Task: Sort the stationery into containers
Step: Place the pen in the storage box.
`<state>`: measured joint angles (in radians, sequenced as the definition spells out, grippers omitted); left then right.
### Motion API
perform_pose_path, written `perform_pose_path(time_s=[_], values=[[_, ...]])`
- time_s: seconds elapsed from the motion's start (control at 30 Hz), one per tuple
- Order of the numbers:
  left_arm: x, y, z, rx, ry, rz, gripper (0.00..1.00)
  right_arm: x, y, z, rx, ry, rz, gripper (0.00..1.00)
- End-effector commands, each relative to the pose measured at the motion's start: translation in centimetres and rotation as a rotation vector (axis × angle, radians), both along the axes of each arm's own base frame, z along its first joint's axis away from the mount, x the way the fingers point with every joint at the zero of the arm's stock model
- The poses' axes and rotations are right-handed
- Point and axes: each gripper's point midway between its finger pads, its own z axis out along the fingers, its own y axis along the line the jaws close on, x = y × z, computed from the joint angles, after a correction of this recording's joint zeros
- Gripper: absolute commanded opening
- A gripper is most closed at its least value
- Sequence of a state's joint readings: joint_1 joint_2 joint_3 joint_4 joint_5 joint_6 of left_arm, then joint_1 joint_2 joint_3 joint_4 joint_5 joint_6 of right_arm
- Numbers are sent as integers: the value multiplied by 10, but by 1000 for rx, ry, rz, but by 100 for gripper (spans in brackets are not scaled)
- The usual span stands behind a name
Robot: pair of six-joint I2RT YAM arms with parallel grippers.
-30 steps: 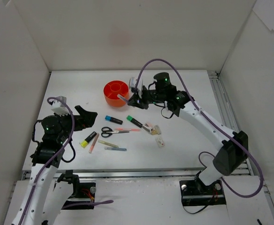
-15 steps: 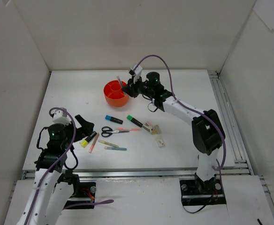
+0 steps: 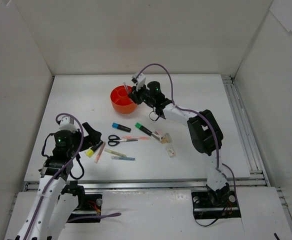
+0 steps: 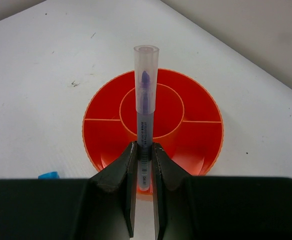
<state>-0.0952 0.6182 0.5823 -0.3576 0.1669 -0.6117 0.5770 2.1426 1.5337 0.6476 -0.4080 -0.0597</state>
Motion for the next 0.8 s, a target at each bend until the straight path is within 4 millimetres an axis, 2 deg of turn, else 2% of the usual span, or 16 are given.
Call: perform_pose_path(time_s=[0.0, 0.13, 0.4, 0.77], values=[[9, 2, 14, 12, -68, 0, 100, -3, 25, 72, 87, -216, 44, 3], [9, 1, 16, 14, -75, -8, 99, -14, 35, 69, 64, -243, 79, 3], [10, -3, 14, 13, -76, -35, 100, -12, 42, 54, 52, -238, 119, 5], [10, -2, 15, 19, -71, -34, 100, -11, 44, 39, 45, -213, 147, 17]])
